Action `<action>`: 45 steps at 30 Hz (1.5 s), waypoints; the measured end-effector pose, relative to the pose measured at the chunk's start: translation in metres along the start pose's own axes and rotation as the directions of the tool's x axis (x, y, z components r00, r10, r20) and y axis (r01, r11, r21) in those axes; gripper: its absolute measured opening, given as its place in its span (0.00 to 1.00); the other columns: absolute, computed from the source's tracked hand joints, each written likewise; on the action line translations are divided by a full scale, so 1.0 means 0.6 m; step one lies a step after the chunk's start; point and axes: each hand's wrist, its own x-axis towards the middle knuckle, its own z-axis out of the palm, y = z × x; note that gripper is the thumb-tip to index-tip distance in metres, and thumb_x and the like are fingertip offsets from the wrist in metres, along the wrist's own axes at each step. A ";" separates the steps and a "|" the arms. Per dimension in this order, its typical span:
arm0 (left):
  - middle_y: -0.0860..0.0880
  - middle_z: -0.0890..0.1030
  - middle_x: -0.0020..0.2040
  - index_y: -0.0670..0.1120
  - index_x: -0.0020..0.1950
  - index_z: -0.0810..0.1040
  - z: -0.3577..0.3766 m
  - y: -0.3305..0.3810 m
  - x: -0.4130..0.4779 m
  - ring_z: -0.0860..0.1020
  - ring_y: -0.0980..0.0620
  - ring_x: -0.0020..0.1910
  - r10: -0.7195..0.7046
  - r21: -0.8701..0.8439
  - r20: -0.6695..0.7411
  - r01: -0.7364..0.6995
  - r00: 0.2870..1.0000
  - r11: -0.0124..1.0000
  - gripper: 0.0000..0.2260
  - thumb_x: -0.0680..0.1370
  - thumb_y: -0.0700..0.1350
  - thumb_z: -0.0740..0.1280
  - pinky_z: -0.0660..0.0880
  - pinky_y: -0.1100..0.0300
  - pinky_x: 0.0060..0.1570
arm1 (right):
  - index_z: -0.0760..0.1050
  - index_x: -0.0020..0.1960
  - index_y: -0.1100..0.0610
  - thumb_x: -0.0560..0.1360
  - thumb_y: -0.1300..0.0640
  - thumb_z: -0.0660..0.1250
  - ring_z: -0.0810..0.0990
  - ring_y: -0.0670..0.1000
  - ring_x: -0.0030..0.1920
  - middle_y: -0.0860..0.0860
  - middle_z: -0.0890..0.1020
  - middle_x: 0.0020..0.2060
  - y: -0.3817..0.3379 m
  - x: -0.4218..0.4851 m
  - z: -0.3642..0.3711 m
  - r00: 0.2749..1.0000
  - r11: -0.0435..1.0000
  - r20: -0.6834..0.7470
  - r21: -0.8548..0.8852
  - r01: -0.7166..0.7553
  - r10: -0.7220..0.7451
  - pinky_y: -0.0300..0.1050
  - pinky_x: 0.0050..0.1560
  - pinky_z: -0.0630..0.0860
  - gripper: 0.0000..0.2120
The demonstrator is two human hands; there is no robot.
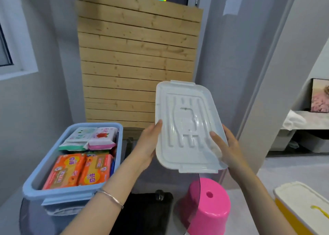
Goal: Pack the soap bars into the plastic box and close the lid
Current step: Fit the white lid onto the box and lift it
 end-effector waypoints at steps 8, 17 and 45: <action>0.52 0.81 0.61 0.52 0.69 0.70 -0.100 0.111 -0.055 0.79 0.53 0.59 0.167 -0.086 0.021 -0.164 0.986 0.983 0.19 0.79 0.56 0.57 0.74 0.55 0.59 | 0.58 0.75 0.45 0.72 0.37 0.62 0.57 0.42 0.74 0.35 0.62 0.69 -0.159 -0.001 0.132 0.939 0.844 0.108 -0.412 0.342 -0.327 0.46 0.74 0.56 0.35; 0.63 0.73 0.66 0.70 0.63 0.69 -0.161 0.165 -0.120 0.67 0.60 0.70 0.264 0.138 0.118 -0.279 0.957 0.950 0.25 0.72 0.72 0.45 0.71 0.61 0.62 | 0.55 0.76 0.42 0.74 0.40 0.60 0.62 0.44 0.74 0.42 0.64 0.75 -0.253 -0.063 0.343 0.865 0.975 0.462 0.189 0.120 -0.196 0.47 0.74 0.60 0.33; 0.41 0.81 0.53 0.38 0.63 0.73 -0.400 0.035 -0.098 0.79 0.45 0.47 -0.173 0.166 -0.484 0.284 0.858 0.944 0.15 0.80 0.40 0.57 0.75 0.57 0.40 | 0.75 0.61 0.59 0.78 0.62 0.56 0.81 0.61 0.55 0.60 0.82 0.55 -0.019 -0.051 0.424 0.859 0.900 0.324 0.045 -0.433 0.397 0.53 0.51 0.78 0.15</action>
